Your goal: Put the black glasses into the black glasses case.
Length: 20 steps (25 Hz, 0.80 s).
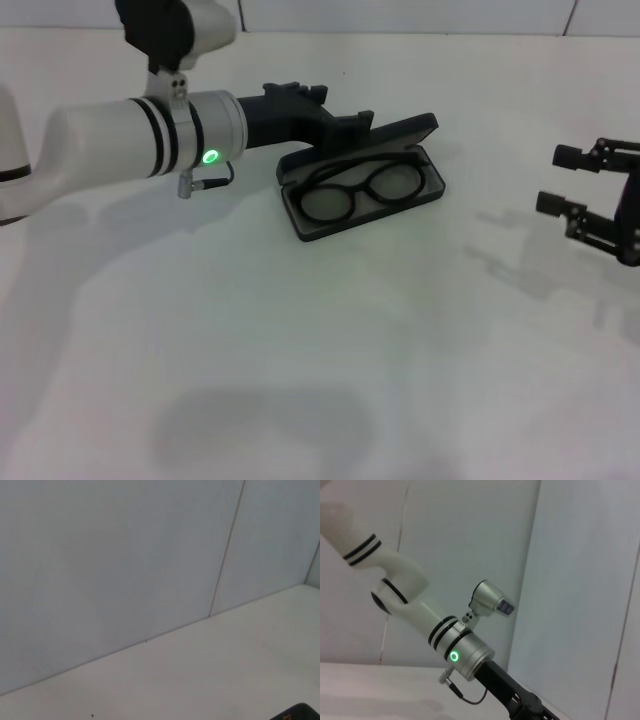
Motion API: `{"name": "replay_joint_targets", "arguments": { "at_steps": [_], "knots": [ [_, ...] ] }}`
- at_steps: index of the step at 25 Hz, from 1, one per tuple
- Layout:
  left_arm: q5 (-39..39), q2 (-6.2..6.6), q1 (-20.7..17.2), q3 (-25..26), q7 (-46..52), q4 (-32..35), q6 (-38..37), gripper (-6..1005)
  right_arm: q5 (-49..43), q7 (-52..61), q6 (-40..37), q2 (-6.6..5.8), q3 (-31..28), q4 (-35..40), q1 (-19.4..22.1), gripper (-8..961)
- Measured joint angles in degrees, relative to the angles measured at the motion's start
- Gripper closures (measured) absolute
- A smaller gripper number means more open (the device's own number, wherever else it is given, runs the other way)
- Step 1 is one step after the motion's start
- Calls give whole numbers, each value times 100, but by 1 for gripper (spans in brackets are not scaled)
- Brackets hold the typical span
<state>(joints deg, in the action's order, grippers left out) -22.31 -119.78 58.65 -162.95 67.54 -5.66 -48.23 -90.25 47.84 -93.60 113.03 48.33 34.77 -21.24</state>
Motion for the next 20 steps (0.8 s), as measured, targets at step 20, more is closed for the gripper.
{"name": "replay_joint_targets", "arguments": {
  "at_steps": [20],
  "knots": [
    [56,66,-672,292,-1758,834,-1475,185,-21,-49,270,45,-10,-65,25,249]
  ]
}}
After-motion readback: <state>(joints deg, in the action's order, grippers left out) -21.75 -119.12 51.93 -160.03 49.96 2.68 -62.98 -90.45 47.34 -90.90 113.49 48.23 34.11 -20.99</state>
